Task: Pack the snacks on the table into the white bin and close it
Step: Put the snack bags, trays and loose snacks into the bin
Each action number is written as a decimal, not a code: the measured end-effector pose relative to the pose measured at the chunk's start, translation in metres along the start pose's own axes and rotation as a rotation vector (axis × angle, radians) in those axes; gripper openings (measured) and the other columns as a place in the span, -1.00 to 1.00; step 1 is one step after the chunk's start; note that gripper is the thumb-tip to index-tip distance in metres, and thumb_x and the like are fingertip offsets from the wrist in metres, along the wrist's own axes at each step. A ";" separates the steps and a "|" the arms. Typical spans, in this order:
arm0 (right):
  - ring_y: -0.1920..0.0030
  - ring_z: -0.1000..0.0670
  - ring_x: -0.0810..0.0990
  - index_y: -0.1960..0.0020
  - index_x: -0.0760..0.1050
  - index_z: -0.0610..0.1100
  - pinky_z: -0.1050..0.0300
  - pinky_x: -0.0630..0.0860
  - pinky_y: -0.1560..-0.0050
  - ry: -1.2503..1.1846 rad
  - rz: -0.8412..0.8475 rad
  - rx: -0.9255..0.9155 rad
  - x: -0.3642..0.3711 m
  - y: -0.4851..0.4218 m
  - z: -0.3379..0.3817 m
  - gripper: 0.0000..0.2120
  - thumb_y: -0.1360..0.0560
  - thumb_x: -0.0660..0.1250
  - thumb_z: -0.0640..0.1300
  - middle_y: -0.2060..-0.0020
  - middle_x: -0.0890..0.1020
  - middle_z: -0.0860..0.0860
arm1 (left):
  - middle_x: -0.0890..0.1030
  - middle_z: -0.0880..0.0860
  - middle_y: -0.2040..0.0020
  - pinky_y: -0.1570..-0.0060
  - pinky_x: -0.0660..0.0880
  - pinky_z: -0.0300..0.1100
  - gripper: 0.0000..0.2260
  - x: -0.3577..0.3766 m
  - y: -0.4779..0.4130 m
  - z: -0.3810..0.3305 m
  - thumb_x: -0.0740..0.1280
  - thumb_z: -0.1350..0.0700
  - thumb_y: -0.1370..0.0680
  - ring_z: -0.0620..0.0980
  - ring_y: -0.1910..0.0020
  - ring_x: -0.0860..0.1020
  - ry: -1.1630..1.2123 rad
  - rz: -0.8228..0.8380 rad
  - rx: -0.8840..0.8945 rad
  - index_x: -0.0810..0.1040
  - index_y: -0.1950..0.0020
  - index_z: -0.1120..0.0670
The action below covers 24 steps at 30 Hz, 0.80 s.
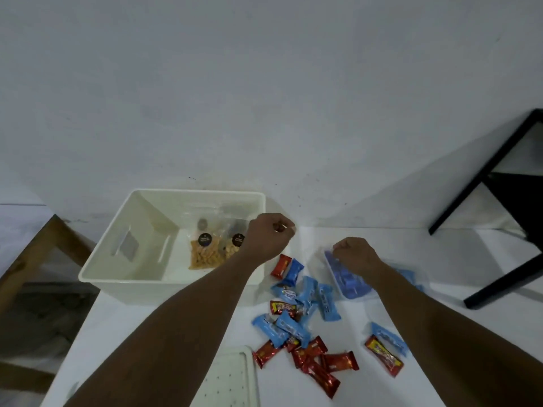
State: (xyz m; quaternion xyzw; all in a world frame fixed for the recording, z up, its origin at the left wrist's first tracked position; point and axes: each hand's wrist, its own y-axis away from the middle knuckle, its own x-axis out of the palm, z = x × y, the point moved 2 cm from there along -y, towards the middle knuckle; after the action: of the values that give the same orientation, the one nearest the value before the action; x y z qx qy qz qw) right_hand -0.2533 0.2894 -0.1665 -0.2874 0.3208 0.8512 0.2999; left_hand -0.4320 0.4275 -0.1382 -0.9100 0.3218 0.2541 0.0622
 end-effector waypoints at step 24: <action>0.39 -0.07 0.59 0.10 0.52 -0.07 0.10 0.58 0.36 -0.097 0.240 0.068 -0.048 -0.079 -0.145 -0.82 -0.44 0.44 -0.30 0.19 0.62 -0.14 | 0.60 0.10 0.13 0.09 0.58 -0.07 -0.80 0.214 -0.015 0.024 0.55 0.19 -0.42 0.05 0.17 0.59 0.045 0.182 -0.418 0.65 0.01 0.02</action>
State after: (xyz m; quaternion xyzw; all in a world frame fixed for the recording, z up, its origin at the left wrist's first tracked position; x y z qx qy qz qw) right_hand -0.1238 0.2184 -0.2547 -0.1949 0.3666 0.8825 0.2207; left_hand -0.2909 0.3273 -0.2677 -0.8758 0.3441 0.2992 -0.1581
